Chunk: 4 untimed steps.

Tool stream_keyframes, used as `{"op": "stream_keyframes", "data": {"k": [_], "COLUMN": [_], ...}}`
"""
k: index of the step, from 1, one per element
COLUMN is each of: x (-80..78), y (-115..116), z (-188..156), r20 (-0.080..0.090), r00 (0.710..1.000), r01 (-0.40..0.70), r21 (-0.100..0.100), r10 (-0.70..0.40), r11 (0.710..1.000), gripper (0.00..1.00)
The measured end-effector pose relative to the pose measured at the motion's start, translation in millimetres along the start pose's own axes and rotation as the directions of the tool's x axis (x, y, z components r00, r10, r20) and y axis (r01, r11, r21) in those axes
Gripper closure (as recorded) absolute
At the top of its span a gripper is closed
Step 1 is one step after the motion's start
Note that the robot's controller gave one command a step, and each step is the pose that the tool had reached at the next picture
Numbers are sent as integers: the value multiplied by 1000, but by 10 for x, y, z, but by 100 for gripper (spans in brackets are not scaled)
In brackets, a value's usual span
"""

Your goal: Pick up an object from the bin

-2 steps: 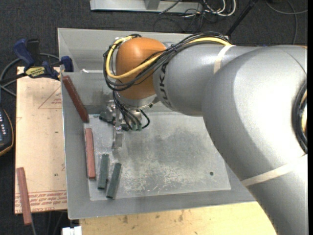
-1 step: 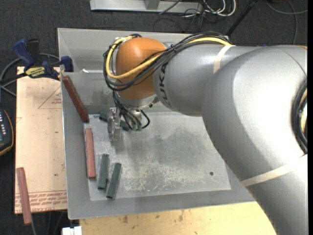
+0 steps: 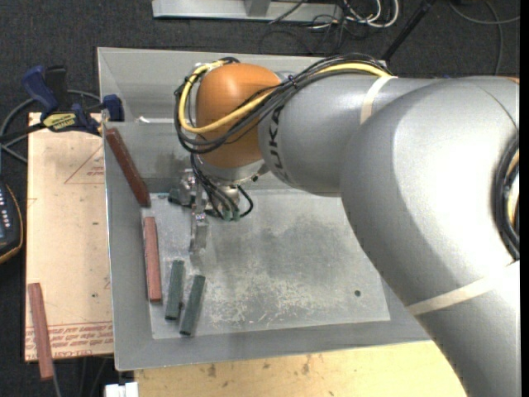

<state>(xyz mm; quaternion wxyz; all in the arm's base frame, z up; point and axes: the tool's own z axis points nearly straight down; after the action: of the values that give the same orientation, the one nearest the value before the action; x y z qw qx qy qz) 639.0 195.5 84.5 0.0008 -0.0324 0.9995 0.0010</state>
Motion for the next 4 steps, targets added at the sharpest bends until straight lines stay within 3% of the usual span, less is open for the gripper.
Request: {"op": "stream_keyframes", "data": {"k": [1, 2, 3, 4], "x": [0, 0, -47, -65], "y": [0, 0, -402, -395], "z": [0, 0, 132, 103], "r20": [0, 0, 2, 8], "r00": [1000, 1000, 991, 991], "r01": [0, 0, -130, -131], "r21": [0, 0, 0, -2], "r10": [0, 0, 130, 131], "r11": [1000, 1000, 991, 991], "gripper": [100, 0, 0, 100]}}
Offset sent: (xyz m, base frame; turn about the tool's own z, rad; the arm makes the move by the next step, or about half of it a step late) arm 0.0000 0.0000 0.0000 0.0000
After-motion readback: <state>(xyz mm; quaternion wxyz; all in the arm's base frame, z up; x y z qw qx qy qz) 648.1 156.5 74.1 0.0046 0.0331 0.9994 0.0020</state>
